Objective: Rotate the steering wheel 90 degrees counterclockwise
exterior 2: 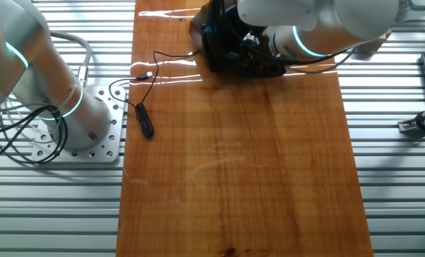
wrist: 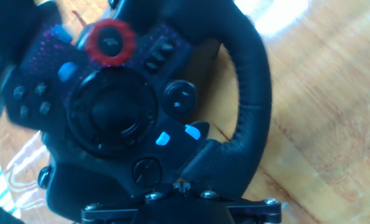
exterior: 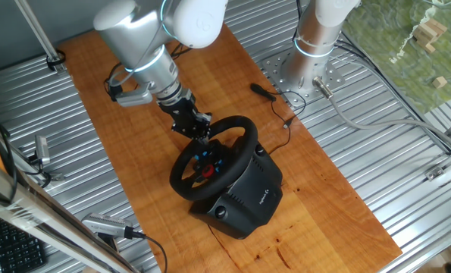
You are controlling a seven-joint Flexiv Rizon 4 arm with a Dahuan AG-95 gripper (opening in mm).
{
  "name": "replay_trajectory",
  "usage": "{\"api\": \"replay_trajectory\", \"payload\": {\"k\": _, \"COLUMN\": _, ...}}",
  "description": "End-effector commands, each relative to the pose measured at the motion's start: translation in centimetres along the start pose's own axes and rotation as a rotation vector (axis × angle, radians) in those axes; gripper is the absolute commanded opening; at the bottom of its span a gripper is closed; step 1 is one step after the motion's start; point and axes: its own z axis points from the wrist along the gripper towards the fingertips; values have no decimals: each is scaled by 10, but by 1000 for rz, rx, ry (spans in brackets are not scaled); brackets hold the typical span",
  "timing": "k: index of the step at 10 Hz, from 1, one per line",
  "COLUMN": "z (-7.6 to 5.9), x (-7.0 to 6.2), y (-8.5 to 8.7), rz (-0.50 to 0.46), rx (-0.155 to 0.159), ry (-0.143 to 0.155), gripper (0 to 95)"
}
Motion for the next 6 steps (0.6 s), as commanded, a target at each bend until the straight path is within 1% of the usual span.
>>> {"api": "replay_trajectory", "payload": {"k": 1, "z": 0, "x": -4, "y": -1, "rz": 3, "rx": 2, "ry": -2, "gripper": 0}}
{"api": "replay_trajectory", "payload": {"k": 5, "z": -2, "x": -14, "y": -3, "rz": 13, "rx": 5, "ry": -2, "gripper": 0}}
{"api": "replay_trajectory", "payload": {"k": 6, "z": 0, "x": -15, "y": -5, "rz": 7, "rx": 14, "ry": -3, "gripper": 0}}
